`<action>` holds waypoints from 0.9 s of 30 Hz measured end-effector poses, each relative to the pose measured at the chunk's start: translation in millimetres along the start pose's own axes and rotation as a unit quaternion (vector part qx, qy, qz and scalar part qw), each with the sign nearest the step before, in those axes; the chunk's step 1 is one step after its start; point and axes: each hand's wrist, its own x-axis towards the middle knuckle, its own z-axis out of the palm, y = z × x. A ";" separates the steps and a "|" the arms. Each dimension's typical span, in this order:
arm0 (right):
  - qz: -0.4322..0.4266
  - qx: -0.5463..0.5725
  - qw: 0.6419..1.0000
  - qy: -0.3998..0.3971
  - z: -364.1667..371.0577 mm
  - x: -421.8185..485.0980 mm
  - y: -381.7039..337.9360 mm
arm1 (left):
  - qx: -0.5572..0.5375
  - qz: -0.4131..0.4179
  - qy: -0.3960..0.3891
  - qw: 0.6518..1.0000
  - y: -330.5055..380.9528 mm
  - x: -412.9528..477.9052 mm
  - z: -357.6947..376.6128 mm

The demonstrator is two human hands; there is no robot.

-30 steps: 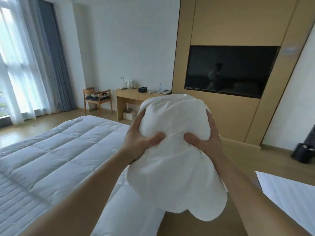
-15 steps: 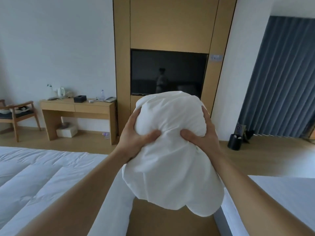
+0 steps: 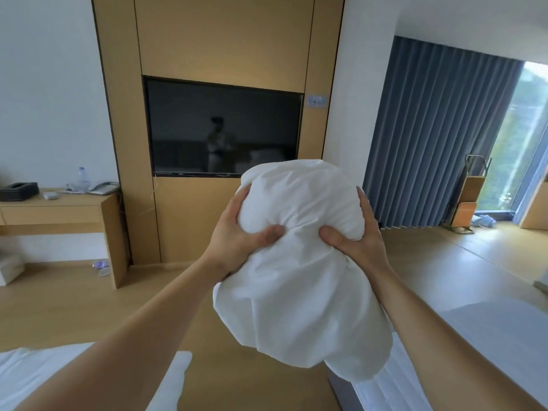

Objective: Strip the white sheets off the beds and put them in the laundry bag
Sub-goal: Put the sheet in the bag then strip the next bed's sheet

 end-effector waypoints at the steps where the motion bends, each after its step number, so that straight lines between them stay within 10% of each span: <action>1: -0.001 0.001 1.000 0.003 0.5 15.8 10.8 | -0.002 0.002 -0.006 1.000 -8.8 17.7 7.7; 27: -0.006 -0.023 0.997 0.067 118.0 448.2 247.3 | -0.023 0.039 -0.056 0.997 -252.9 481.7 83.3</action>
